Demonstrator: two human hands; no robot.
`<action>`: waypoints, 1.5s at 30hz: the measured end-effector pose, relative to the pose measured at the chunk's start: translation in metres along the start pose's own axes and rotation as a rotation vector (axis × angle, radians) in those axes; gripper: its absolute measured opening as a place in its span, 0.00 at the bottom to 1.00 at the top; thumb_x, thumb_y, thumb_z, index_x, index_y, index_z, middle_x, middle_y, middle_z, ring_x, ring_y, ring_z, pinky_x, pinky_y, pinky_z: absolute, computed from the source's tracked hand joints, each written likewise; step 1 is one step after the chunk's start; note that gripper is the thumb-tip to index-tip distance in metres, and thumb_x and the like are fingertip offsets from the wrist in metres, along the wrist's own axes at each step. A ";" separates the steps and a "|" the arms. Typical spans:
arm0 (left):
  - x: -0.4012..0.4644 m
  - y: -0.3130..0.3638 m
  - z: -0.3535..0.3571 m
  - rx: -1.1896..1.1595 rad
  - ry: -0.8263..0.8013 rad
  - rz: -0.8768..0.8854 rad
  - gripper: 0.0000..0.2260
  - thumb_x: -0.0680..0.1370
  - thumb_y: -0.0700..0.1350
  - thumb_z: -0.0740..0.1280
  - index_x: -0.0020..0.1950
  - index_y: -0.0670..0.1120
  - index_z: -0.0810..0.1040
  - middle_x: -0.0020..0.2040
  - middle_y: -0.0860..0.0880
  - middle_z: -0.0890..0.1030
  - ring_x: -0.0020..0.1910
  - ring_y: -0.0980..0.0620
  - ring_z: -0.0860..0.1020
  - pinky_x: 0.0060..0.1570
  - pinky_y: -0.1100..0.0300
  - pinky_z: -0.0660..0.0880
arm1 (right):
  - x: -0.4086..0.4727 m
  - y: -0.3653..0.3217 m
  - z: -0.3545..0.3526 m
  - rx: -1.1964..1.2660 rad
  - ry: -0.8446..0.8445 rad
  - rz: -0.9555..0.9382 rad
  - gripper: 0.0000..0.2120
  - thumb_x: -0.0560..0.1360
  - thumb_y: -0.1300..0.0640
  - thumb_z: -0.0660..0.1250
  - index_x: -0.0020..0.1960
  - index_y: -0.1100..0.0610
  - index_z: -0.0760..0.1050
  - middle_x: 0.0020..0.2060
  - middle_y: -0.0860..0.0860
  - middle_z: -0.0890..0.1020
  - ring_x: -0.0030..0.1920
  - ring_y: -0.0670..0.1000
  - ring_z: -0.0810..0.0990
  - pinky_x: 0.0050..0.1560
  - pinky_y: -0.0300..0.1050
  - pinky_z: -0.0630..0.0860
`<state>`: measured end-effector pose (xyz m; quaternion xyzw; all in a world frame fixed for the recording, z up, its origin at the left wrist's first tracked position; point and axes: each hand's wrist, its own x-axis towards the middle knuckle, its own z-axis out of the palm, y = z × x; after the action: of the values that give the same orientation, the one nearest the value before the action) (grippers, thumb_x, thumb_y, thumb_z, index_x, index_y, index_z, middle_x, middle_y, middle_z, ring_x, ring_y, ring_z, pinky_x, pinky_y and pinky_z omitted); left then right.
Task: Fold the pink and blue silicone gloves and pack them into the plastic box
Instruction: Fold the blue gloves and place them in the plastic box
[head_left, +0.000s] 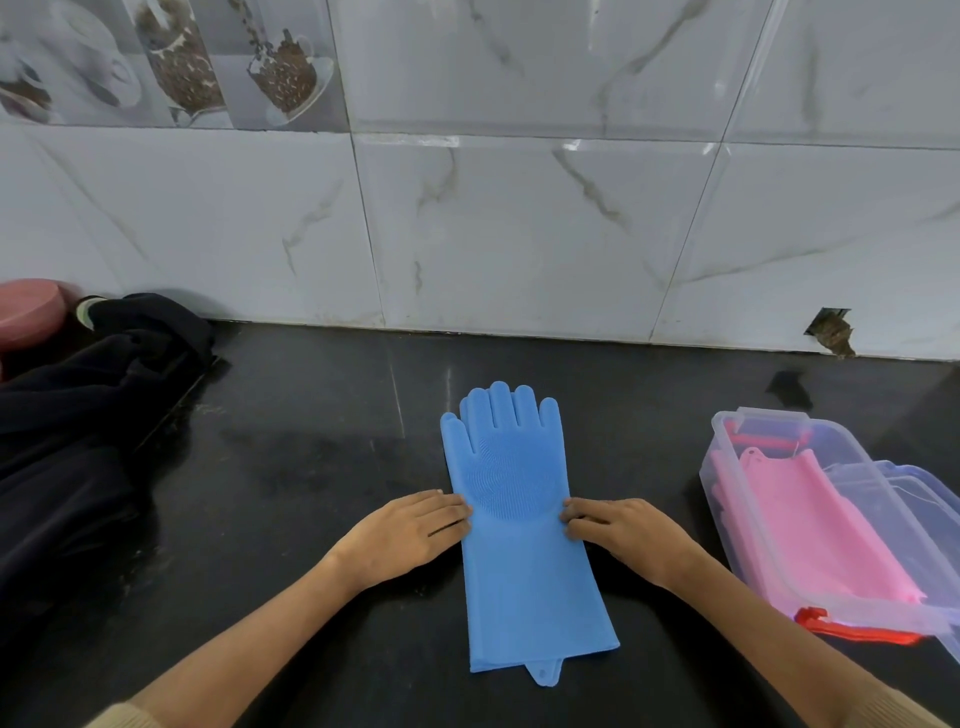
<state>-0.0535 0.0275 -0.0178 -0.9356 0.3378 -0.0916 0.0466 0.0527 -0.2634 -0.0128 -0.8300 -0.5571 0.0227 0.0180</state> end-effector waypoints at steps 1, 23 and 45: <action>0.001 0.000 0.001 0.002 -0.001 -0.002 0.28 0.51 0.46 0.85 0.50 0.49 0.85 0.51 0.52 0.85 0.50 0.55 0.84 0.52 0.62 0.79 | 0.000 0.002 0.001 0.007 -0.037 0.026 0.19 0.73 0.60 0.70 0.62 0.50 0.74 0.69 0.48 0.72 0.61 0.51 0.78 0.61 0.45 0.76; 0.009 0.000 -0.002 -0.056 0.047 -0.096 0.24 0.54 0.44 0.83 0.48 0.52 0.83 0.47 0.54 0.85 0.40 0.58 0.84 0.37 0.68 0.79 | 0.017 0.002 -0.001 0.018 0.154 0.071 0.15 0.70 0.68 0.67 0.51 0.52 0.76 0.53 0.47 0.81 0.56 0.50 0.80 0.62 0.41 0.74; 0.092 -0.050 -0.005 -1.111 -0.524 -1.262 0.05 0.68 0.40 0.57 0.32 0.47 0.67 0.26 0.51 0.70 0.28 0.54 0.71 0.36 0.66 0.70 | 0.098 0.018 -0.027 0.668 -0.151 0.931 0.22 0.77 0.42 0.50 0.49 0.58 0.72 0.41 0.52 0.79 0.41 0.52 0.76 0.47 0.47 0.71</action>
<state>0.0464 0.0070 0.0078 -0.8260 -0.2679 0.2949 -0.3987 0.1080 -0.1801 0.0111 -0.9330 -0.0956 0.2621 0.2273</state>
